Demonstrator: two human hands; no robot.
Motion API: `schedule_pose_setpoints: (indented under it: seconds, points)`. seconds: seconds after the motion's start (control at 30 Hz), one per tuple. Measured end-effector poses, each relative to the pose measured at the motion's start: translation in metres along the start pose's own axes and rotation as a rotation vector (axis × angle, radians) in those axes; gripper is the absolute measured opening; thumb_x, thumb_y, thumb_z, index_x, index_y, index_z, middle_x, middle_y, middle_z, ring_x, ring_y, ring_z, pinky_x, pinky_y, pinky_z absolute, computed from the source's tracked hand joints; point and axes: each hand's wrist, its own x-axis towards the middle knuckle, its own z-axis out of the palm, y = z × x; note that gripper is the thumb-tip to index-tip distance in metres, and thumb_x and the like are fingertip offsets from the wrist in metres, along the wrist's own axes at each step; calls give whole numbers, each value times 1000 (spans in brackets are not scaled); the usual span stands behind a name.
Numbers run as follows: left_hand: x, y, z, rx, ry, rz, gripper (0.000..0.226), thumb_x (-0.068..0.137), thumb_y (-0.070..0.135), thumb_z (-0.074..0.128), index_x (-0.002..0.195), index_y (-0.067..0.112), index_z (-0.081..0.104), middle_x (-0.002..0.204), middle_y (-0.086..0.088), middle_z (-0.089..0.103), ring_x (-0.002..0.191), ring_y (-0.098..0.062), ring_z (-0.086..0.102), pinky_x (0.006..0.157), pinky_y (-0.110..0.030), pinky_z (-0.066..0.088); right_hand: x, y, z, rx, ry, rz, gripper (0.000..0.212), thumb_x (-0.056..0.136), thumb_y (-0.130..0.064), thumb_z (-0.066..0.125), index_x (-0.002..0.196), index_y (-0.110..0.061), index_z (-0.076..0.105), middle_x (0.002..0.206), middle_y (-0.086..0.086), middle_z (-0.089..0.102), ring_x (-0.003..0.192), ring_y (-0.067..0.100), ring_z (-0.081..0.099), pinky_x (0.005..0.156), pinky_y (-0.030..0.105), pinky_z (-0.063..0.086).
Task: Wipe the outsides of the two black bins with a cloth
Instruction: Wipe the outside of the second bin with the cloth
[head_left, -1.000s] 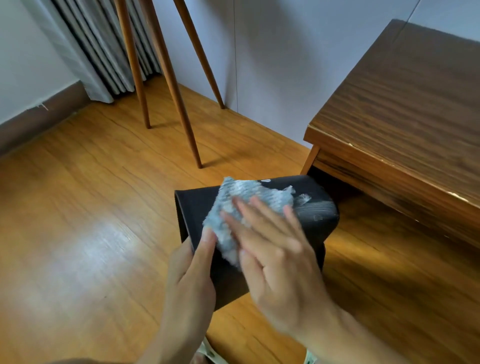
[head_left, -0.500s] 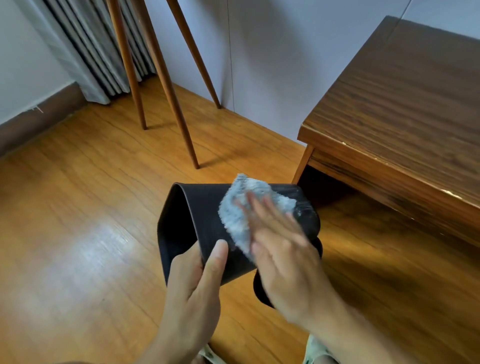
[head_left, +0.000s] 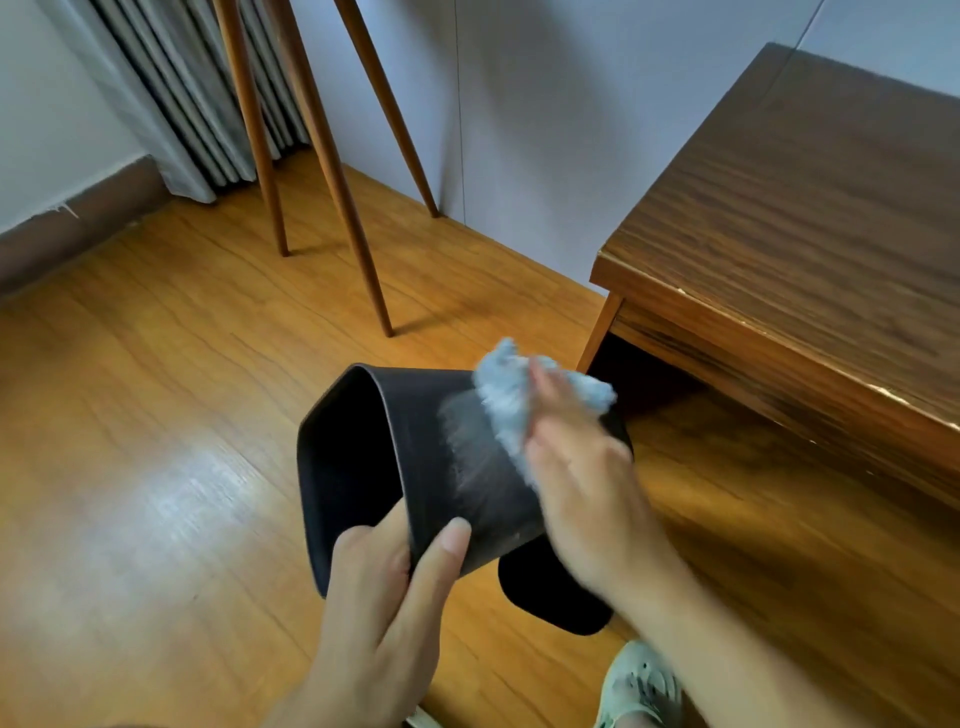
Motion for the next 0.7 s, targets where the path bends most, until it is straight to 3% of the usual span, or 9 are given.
schedule_pose_setpoints:
  seconds: [0.07, 0.1, 0.17, 0.27, 0.33, 0.43, 0.5, 0.57, 0.7]
  points:
    - [-3, 3, -2, 16, -21, 8, 26, 96, 31, 53, 71, 31, 55, 53, 1, 38, 44, -19, 43, 45, -31, 28, 16, 21, -14, 15, 60, 248, 46, 111, -24, 28, 157, -30, 34, 167, -12, 23, 155, 5, 13, 128, 36, 15]
    - [-3, 2, -1, 21, -36, 21, 26, 97, 30, 54, 71, 28, 54, 53, 2, 36, 43, -20, 41, 45, -31, 27, 16, 21, -14, 36, 70, 271, 47, 111, -21, 29, 158, -29, 33, 167, -11, 24, 156, 6, 13, 128, 35, 14]
    - [4, 2, -1, 14, -40, 37, 22, 98, 27, 53, 77, 28, 58, 55, 6, 41, 45, -16, 44, 45, -30, 29, 2, 3, 3, 63, 43, 92, 49, 110, -18, 31, 157, -29, 35, 167, -14, 24, 156, 3, 9, 128, 34, 13]
    - [13, 3, 1, 6, 2, 50, 20, 100, 10, 55, 92, 26, 64, 70, 22, 61, 59, 2, 59, 54, -11, 40, -27, -26, 25, 65, -70, -280, 50, 108, -18, 37, 156, -34, 35, 167, -12, 24, 157, 10, 9, 127, 43, 17]
    - [12, 3, 0, -13, 40, 45, 28, 95, 1, 53, 91, 26, 66, 75, 23, 66, 65, 5, 63, 59, -7, 44, -23, -19, 20, 46, -46, -331, 50, 109, -17, 39, 155, -35, 36, 167, -10, 27, 157, 13, 12, 126, 50, 22]
    - [9, 2, -6, -40, 133, -14, 35, 93, 9, 56, 82, 40, 68, 67, 19, 63, 63, 1, 61, 56, -12, 43, -3, 16, 5, -30, 57, -97, 50, 109, -20, 30, 157, -32, 35, 167, -12, 24, 156, 8, 13, 126, 46, 22]
    - [8, -1, -8, -9, 135, -18, 22, 93, 21, 58, 79, 36, 67, 60, 5, 56, 57, -12, 56, 52, -23, 44, 9, 36, -2, -55, 95, 143, 49, 110, -23, 26, 158, -31, 33, 168, -13, 20, 156, 10, 17, 126, 42, 23]
    - [9, -1, -6, -2, 105, -32, 19, 94, 25, 56, 78, 28, 67, 60, -4, 54, 57, -23, 56, 49, -35, 44, 8, 38, 2, -77, 112, 231, 49, 111, -23, 28, 159, -30, 32, 167, -15, 17, 156, 11, 16, 127, 40, 23]
    - [16, 2, -1, -203, 134, -108, 32, 92, 10, 57, 84, 34, 76, 80, 13, 74, 77, -4, 70, 65, -18, 52, -20, -8, 31, -88, 38, -114, 49, 110, -23, 30, 158, -30, 31, 168, -10, 22, 157, 12, 12, 125, 46, 27]
